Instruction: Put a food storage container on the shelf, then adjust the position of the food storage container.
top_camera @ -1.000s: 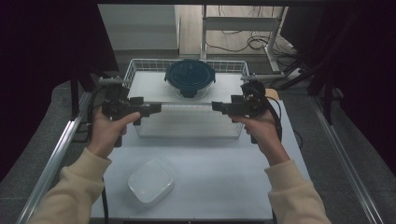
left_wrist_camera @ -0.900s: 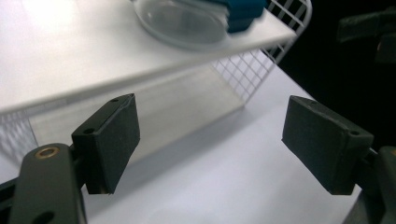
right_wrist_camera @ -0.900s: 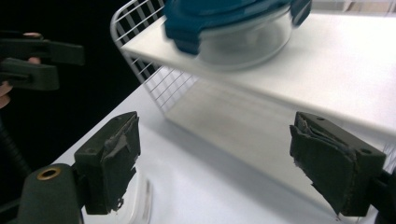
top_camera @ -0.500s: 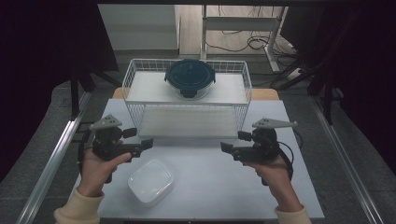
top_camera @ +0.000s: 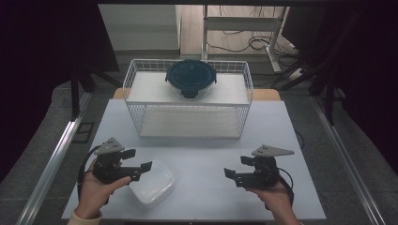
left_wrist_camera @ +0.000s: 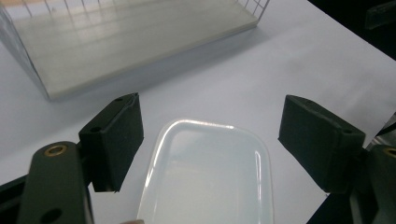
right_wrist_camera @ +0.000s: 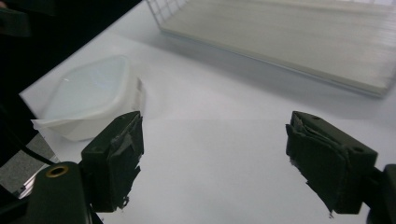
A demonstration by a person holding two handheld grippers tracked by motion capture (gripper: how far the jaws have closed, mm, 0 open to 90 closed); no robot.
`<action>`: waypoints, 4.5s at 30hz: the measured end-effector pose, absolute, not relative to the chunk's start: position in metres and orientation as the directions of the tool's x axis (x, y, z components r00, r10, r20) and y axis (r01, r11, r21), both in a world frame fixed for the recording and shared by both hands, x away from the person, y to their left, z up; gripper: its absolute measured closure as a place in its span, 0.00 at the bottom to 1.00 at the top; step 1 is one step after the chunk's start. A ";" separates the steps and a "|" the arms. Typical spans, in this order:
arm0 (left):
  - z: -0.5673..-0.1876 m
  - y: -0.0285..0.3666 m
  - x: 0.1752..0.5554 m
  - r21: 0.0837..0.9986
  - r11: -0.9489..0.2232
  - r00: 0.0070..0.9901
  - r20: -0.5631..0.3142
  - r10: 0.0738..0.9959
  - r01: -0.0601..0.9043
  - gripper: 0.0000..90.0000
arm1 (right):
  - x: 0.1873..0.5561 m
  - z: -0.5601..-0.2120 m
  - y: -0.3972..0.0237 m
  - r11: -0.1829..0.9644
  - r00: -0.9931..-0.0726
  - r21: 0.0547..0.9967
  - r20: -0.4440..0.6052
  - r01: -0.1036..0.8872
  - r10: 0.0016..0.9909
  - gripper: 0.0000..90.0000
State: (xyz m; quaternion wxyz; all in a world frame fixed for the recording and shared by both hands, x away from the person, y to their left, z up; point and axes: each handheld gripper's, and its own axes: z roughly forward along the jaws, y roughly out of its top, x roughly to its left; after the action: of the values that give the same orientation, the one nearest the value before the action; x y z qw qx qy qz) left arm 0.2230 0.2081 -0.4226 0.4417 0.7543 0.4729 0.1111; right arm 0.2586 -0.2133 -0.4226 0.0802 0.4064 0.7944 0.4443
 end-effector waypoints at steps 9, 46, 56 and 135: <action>-0.442 0.198 0.224 0.740 -0.198 0.542 -0.255 0.801 0.642 0.25 | 0.257 -0.438 -0.219 0.293 -0.667 0.761 0.236 0.579 0.707 0.24; -0.447 0.246 0.202 0.678 -0.243 0.488 -0.194 0.851 0.694 0.60 | 0.257 -0.448 -0.224 0.285 -0.636 0.732 0.254 0.619 0.728 0.25; -0.479 0.265 0.191 0.556 -0.263 0.456 -0.243 0.856 0.788 0.89 | 0.258 -0.451 -0.223 0.284 -0.629 0.724 0.258 0.628 0.733 0.25; -0.498 0.199 0.289 0.551 -0.270 0.484 -0.289 0.826 0.790 1.00 | 0.261 -0.453 -0.232 0.260 -0.608 0.713 0.286 0.651 0.741 0.24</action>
State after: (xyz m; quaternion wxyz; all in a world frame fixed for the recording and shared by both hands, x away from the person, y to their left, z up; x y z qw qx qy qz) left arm 0.2891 0.1986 -0.4981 0.3282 0.7965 0.5071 0.0276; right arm 0.2614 -0.2317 -0.4535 0.0530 0.4394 0.7918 0.4208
